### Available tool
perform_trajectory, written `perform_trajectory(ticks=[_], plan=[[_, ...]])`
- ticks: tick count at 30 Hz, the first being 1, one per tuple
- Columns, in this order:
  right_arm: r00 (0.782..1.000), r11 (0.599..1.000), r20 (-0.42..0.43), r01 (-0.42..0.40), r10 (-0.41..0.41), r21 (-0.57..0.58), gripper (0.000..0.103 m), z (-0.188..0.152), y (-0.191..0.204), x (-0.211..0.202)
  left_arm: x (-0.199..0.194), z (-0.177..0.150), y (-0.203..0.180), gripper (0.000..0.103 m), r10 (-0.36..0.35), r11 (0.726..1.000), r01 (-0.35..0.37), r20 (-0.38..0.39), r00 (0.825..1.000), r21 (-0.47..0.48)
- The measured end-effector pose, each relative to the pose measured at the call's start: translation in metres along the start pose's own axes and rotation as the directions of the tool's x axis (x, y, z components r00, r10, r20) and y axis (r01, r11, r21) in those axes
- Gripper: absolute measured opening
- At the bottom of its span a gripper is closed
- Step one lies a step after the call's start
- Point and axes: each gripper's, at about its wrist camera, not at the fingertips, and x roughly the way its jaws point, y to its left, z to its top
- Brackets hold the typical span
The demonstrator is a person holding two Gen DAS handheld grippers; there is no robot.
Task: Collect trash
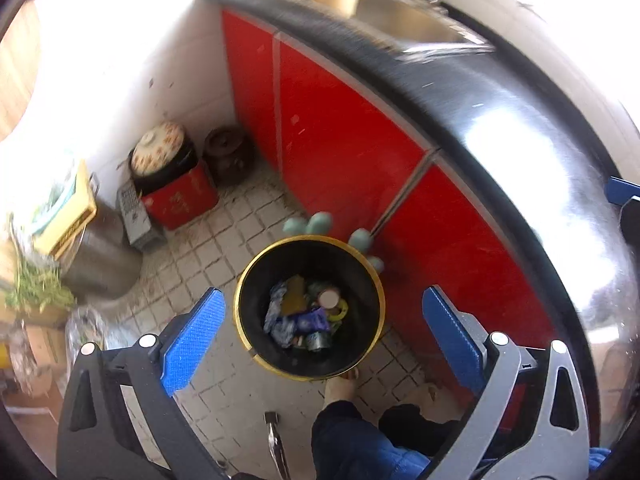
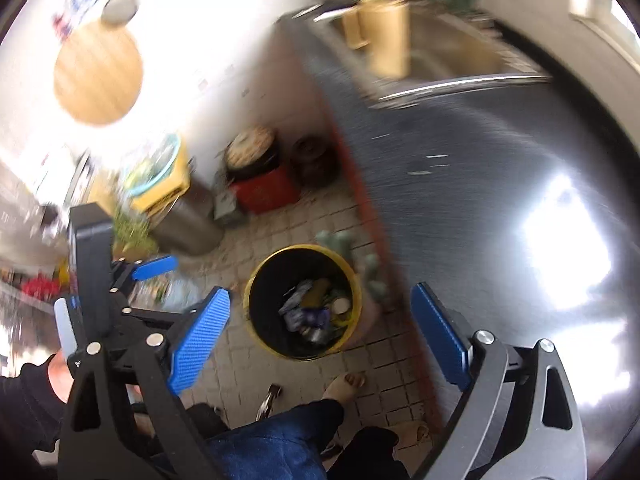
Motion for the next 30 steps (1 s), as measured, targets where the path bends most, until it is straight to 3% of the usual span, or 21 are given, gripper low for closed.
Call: perform_trajectory(ticks=[5, 8, 10, 11, 16, 20, 23, 30], plan=[[0.980, 0.969, 0.108, 0.145, -0.169, 0.199, 0.090, -0.031, -0.077, -0.084, -0.025, 0.034, -0.075, 0.096, -0.050, 0.983, 0.038, 0.061, 0.997, 0.180], [0.943, 0.907, 0.136, 0.242, -0.304, 0.345, 0.090, -0.065, -0.126, -0.136, -0.035, 0.054, -0.131, 0.096, -0.129, 0.953, 0.105, 0.067, 0.989, 0.285], [0.903, 0.839, 0.124, 0.322, -0.411, 0.438, 0.090, -0.090, -0.154, -0.169, -0.044, 0.065, -0.176, 0.096, -0.174, 0.923, 0.139, 0.068, 0.982, 0.359], [0.871, 0.791, 0.109, 0.374, -0.479, 0.484, 0.090, -0.105, -0.167, -0.188, -0.048, 0.069, -0.197, 0.096, -0.192, 0.905, 0.151, 0.066, 0.979, 0.399], [0.759, 0.609, 0.034, 0.493, -0.650, 0.621, 0.091, -0.167, -0.203, -0.254, -0.065, 0.067, -0.305, 0.096, -0.272, 0.795, 0.206, 0.032, 0.962, 0.571], [0.711, 0.503, -0.013, 0.510, -0.703, 0.698, 0.093, -0.207, -0.215, -0.285, -0.071, 0.053, -0.368, 0.096, -0.320, 0.718, 0.257, -0.022, 0.947, 0.647], [0.694, 0.442, -0.043, 0.504, -0.719, 0.742, 0.093, -0.234, -0.223, -0.299, -0.075, 0.040, -0.399, 0.096, -0.341, 0.670, 0.284, -0.057, 0.938, 0.686], [0.696, 0.369, -0.071, 0.460, -0.715, 0.808, 0.093, -0.274, -0.236, -0.317, -0.081, 0.024, -0.443, 0.096, -0.354, 0.604, 0.296, -0.083, 0.931, 0.740]])
